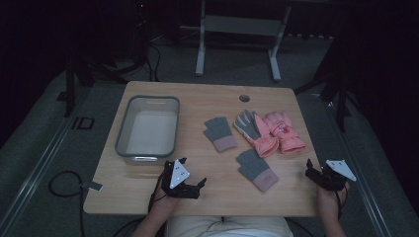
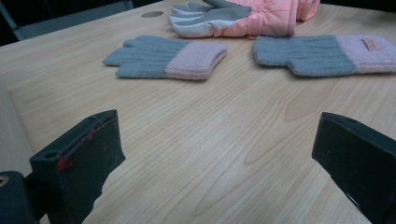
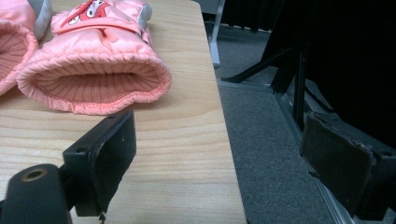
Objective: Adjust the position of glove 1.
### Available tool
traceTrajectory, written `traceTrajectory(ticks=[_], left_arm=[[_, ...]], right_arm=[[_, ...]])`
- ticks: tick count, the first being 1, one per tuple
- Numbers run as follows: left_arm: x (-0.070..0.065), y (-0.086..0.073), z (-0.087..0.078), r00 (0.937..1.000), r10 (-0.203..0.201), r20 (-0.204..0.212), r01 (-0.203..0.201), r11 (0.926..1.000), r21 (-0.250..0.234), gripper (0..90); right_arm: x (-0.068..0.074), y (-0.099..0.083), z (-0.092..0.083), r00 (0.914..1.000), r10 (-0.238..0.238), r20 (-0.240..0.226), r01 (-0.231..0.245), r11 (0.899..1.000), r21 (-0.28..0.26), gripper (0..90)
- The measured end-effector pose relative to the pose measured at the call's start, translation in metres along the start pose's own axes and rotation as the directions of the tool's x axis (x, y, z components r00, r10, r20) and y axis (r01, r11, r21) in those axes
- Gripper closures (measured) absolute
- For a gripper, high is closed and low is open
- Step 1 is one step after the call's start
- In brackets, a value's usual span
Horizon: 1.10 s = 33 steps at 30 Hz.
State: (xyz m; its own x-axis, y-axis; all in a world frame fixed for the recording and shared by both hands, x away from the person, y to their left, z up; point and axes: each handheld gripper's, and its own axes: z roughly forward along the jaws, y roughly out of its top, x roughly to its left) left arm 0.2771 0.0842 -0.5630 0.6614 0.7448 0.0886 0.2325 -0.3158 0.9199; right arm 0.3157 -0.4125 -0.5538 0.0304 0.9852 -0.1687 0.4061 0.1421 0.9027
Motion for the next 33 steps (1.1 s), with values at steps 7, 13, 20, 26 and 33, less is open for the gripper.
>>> traceTrajectory(ticks=[7, 13, 20, 26, 33], left_arm=[[-0.0004, 0.0004, 0.0009, 0.9999, -0.008, -0.015, 0.008, 1.0000, 0.000, 1.4], [0.0007, -0.0003, -0.0004, 0.9995, -0.016, -0.026, 0.016, 0.9998, -0.013, 1.4], [0.0010, -0.0007, -0.0012, 0.9992, -0.022, -0.033, 0.022, 0.9996, -0.021, 1.5], [0.0013, -0.0007, -0.0011, 0.9992, -0.024, -0.032, 0.023, 0.9995, -0.020, 1.5], [0.0005, -0.0008, -0.0014, 0.9990, -0.020, -0.039, 0.019, 0.9996, -0.023, 1.5]], right_arm=[[-0.0011, -0.0002, -0.0001, 1.0000, 0.004, 0.007, -0.004, 1.000, -0.012, 13.1], [-0.0024, 0.0013, 0.0030, 0.9996, 0.022, -0.016, -0.022, 0.999, 0.032, 13.7], [-0.0040, 0.0015, 0.0044, 0.9992, 0.035, -0.018, -0.034, 0.998, 0.048, 13.4], [-0.0030, 0.0016, 0.0042, 0.9996, 0.023, -0.020, -0.021, 0.998, 0.057, 13.1], [-0.0007, 0.0054, 0.0021, 0.9989, 0.041, -0.022, -0.039, 0.995, 0.092, 13.1]])
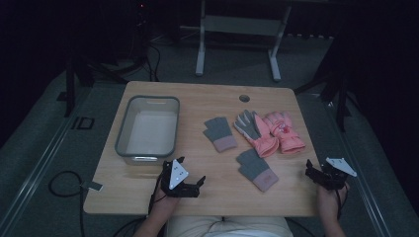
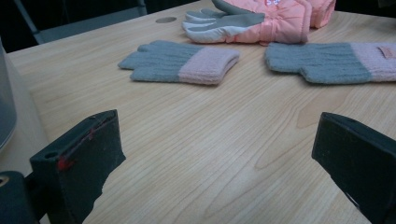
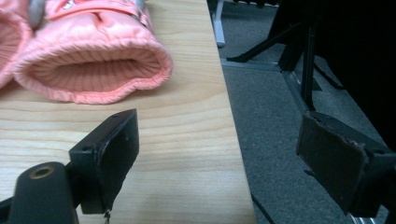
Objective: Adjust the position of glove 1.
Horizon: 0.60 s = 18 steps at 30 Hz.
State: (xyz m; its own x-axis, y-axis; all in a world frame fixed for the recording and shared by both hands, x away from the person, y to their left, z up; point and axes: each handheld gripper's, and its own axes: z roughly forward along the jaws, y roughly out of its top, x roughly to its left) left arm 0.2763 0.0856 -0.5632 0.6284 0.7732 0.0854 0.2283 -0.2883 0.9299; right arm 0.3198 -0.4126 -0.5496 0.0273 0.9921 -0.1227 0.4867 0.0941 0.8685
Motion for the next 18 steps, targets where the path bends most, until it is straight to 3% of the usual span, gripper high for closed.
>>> traceTrajectory(ticks=[3, 8, 18], left_arm=[[-0.001, 0.000, 0.000, 0.9999, 0.012, -0.002, -0.012, 0.9999, -0.003, 1.5], [-0.002, 0.000, 0.000, 0.9998, 0.017, -0.004, -0.017, 0.9998, -0.010, 1.5], [-0.003, 0.000, 0.000, 0.9997, 0.025, -0.007, -0.025, 0.9997, -0.008, 1.5]], right_arm=[[0.001, 0.003, -0.002, 0.9999, -0.004, -0.010, 0.004, 1.000, 0.011, 13.2], [0.003, 0.007, -0.005, 0.9984, 0.037, -0.043, -0.035, 0.998, 0.049, 13.3], [0.010, 0.030, -0.017, 0.9986, -0.038, -0.038, 0.038, 0.999, -0.015, 13.5]])
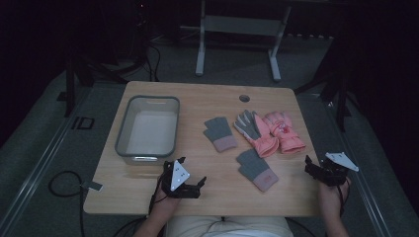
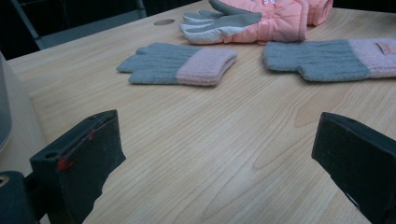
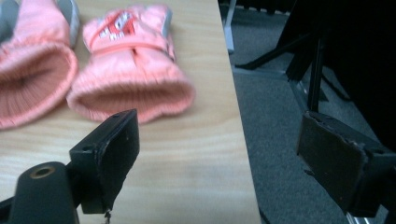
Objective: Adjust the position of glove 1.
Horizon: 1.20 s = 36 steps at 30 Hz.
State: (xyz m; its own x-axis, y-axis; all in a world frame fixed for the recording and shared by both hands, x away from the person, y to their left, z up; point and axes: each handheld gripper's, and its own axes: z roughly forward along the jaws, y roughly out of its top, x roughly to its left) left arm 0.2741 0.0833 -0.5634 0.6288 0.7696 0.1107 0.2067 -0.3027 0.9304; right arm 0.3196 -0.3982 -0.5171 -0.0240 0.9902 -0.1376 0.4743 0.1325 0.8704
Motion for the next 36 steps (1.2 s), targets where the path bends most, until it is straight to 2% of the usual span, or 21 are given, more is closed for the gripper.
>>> traceTrajectory(ticks=[5, 14, 15, 16, 17, 18, 27, 30, 34, 35, 36], left_arm=[[0.001, 0.000, -0.001, 1.0000, -0.008, -0.001, 0.008, 0.9999, -0.006, 1.5], [0.001, 0.000, -0.001, 1.0000, -0.005, -0.003, 0.005, 1.0000, -0.006, 1.5], [0.001, 0.000, -0.001, 1.0000, -0.004, -0.001, 0.004, 1.0000, -0.007, 1.5], [0.001, 0.000, -0.001, 1.0000, -0.004, -0.001, 0.004, 1.0000, -0.007, 1.5], [0.001, 0.000, -0.001, 1.0000, -0.003, -0.001, 0.003, 1.0000, -0.007, 1.5], [0.000, 0.000, -0.001, 1.0000, -0.002, -0.003, 0.002, 1.0000, -0.008, 1.5], [0.000, 0.000, -0.001, 1.0000, -0.004, -0.001, 0.004, 1.0000, -0.008, 1.5], [0.000, 0.000, -0.001, 1.0000, -0.002, -0.001, 0.002, 1.0000, -0.007, 1.5], [0.000, 0.000, -0.001, 1.0000, -0.003, -0.002, 0.003, 1.0000, -0.008, 1.5], [0.000, 0.000, -0.001, 1.0000, -0.002, -0.002, 0.002, 1.0000, -0.008, 1.5], [0.000, 0.000, -0.001, 1.0000, -0.002, -0.002, 0.002, 1.0000, -0.007, 1.5]], right_arm=[[0.006, 0.016, -0.001, 0.9989, -0.041, -0.025, 0.041, 0.999, -0.006, 13.6], [0.011, 0.045, -0.006, 0.9971, -0.026, -0.071, 0.023, 0.999, -0.045, 13.6], [0.011, 0.048, -0.007, 0.9956, -0.020, -0.092, 0.016, 0.999, -0.039, 13.5], [0.011, 0.048, -0.007, 0.9956, -0.020, -0.092, 0.016, 0.999, -0.039, 13.5], [0.012, 0.053, -0.007, 0.9918, -0.004, -0.128, -0.001, 0.999, -0.036, 13.3], [0.014, 0.055, -0.008, 0.9904, -0.002, -0.138, -0.003, 0.999, -0.035, 13.2], [0.024, 0.072, -0.011, 0.9876, -0.020, -0.156, 0.010, 0.998, -0.068, 12.5], [0.032, 0.082, -0.011, 0.9869, -0.052, -0.153, 0.040, 0.996, -0.081, 12.4], [0.039, 0.090, -0.012, 0.9842, -0.061, -0.166, 0.046, 0.994, -0.095, 12.4], [0.045, 0.092, -0.012, 0.9806, -0.082, -0.178, 0.064, 0.992, -0.105, 12.4], [0.049, 0.092, -0.012, 0.9805, -0.098, -0.171, 0.081, 0.991, -0.103, 12.5]])
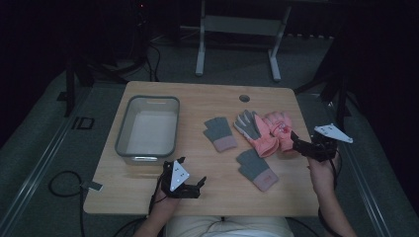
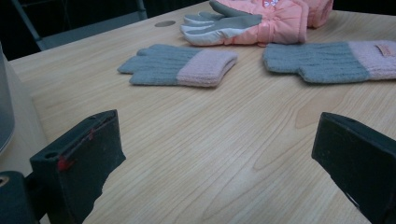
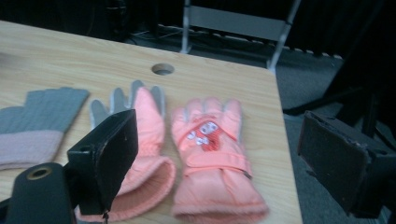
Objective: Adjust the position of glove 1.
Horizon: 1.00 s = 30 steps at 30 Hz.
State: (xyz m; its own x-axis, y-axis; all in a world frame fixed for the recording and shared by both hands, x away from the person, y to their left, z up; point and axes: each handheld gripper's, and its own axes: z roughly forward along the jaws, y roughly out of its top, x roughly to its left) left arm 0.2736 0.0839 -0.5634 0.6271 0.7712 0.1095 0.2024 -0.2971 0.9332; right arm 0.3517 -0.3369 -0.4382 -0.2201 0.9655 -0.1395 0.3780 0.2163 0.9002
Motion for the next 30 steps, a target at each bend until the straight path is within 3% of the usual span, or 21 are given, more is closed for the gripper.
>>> traceTrajectory(ticks=[2, 3, 8, 10, 13, 17, 20, 22, 23, 24, 30], left_arm=[[0.000, 0.000, 0.000, 1.0000, -0.002, 0.002, 0.002, 1.0000, 0.003, 1.5], [0.001, 0.000, 0.000, 1.0000, -0.006, 0.003, 0.006, 1.0000, 0.004, 1.5], [0.000, 0.000, 0.000, 1.0000, 0.000, 0.004, 0.000, 1.0000, 0.003, 1.5], [0.000, 0.000, 0.000, 1.0000, 0.003, 0.004, -0.003, 1.0000, 0.005, 1.5], [0.001, 0.000, 0.000, 1.0000, 0.005, 0.005, -0.005, 1.0000, 0.005, 1.5], [0.001, 0.000, 0.000, 1.0000, 0.005, 0.007, -0.005, 1.0000, 0.006, 1.5], [0.000, 0.000, 0.000, 1.0000, 0.006, 0.007, -0.006, 1.0000, 0.007, 1.5], [0.000, 0.000, 0.000, 0.9999, 0.007, 0.007, -0.007, 0.9999, 0.007, 1.5], [0.000, 0.000, 0.000, 1.0000, 0.007, 0.007, -0.007, 1.0000, 0.007, 1.5], [0.000, 0.000, 0.000, 1.0000, 0.007, 0.007, -0.007, 0.9999, 0.007, 1.5], [0.000, 0.000, 0.000, 0.9999, 0.008, 0.010, -0.008, 0.9999, 0.007, 1.5]], right_arm=[[0.003, 0.001, 0.001, 0.9999, -0.003, -0.015, 0.003, 1.000, 0.010, 13.6], [0.007, 0.002, 0.004, 0.9982, 0.005, -0.060, -0.003, 0.999, 0.037, 13.7], [0.015, 0.004, 0.009, 0.9951, 0.015, -0.098, -0.010, 0.998, 0.055, 14.3], [0.022, 0.006, 0.013, 0.9928, -0.012, -0.119, 0.019, 0.998, 0.061, 13.9], [0.027, 0.007, 0.016, 0.9892, -0.012, -0.146, 0.021, 0.998, 0.062, 13.0], [0.043, 0.010, 0.024, 0.9741, -0.017, -0.226, 0.036, 0.996, 0.080, 12.2], [0.050, 0.011, 0.028, 0.9676, -0.017, -0.252, 0.041, 0.995, 0.092, 12.5], [0.060, 0.014, 0.035, 0.9532, -0.005, -0.302, 0.039, 0.993, 0.108, 13.3], [0.060, 0.014, 0.035, 0.9532, -0.005, -0.302, 0.039, 0.993, 0.108, 13.3], [0.066, 0.015, 0.040, 0.9463, -0.001, -0.323, 0.041, 0.992, 0.118, 14.1], [0.077, 0.018, 0.054, 0.9311, 0.021, -0.364, 0.027, 0.991, 0.127, 16.7]])
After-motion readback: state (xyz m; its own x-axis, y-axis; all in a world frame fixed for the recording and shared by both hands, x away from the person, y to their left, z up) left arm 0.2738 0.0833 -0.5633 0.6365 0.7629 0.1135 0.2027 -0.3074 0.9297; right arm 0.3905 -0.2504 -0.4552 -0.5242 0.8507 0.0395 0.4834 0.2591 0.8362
